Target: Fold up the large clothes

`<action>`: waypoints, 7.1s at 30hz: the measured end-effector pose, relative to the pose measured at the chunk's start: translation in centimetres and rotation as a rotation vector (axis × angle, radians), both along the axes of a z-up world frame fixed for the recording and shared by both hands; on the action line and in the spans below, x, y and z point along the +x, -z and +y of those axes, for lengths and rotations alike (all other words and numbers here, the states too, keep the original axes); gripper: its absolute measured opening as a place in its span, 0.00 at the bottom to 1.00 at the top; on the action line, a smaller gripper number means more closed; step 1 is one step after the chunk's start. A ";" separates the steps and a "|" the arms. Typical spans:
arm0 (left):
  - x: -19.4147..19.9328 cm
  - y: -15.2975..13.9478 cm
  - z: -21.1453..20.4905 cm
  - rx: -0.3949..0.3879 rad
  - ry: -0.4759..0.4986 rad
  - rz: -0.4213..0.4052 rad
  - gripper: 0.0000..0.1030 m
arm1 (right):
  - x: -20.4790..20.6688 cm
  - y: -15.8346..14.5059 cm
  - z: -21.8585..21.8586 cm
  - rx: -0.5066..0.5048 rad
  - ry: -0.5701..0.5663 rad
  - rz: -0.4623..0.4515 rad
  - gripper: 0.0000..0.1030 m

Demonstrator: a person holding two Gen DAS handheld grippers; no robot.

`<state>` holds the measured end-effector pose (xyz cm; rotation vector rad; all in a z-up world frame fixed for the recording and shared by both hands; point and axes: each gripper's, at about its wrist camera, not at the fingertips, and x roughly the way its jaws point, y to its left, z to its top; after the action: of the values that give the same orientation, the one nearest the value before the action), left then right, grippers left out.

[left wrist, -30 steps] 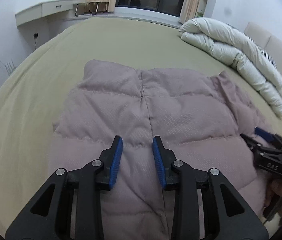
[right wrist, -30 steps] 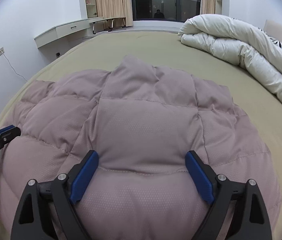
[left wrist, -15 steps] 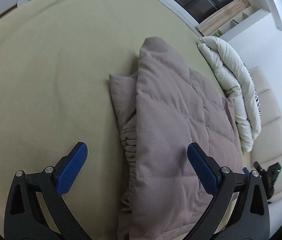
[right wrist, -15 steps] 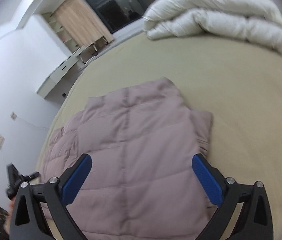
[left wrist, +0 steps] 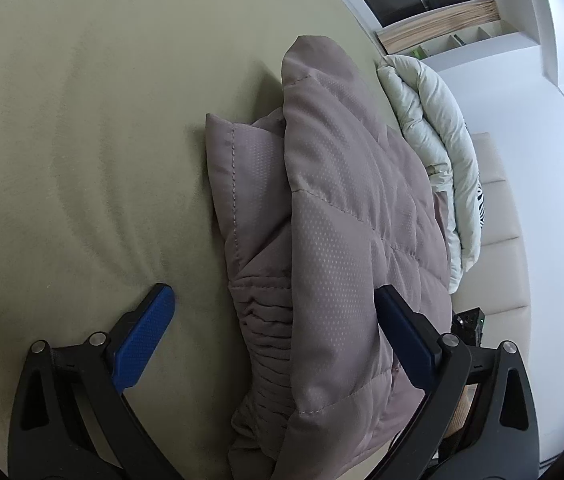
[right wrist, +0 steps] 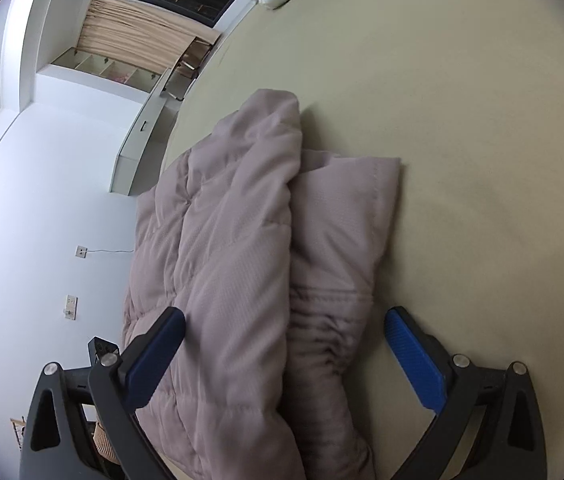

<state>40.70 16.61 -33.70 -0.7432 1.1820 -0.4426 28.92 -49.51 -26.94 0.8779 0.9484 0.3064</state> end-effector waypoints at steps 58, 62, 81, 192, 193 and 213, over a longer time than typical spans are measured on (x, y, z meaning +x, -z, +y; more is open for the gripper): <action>-13.2 3.8 6.2 -0.214 0.046 0.064 0.36 | -12.5 -1.3 10.0 -0.006 -0.210 -0.019 0.49; -13.5 5.1 6.3 -0.234 0.026 0.046 0.45 | -12.6 1.9 8.8 0.073 -0.142 -0.017 0.62; -26.6 -15.3 7.6 0.471 -0.247 -0.517 0.67 | -25.5 -9.6 8.7 -0.414 0.264 -0.130 0.76; -35.8 -16.6 -12.5 0.848 -0.059 -0.361 1.00 | -33.2 -20.3 31.0 -0.897 0.039 -0.081 1.00; -35.8 -16.7 -12.5 0.848 -0.059 -0.361 1.00 | -33.2 -20.3 30.9 -0.896 0.038 -0.081 1.00; -35.8 -16.8 -12.5 0.845 -0.058 -0.358 1.00 | -33.3 -20.2 30.9 -0.896 0.036 -0.079 1.00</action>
<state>4.88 4.14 -16.95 0.0394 0.8847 0.0029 -4.35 -18.62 -6.72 0.0579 0.8698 -0.1252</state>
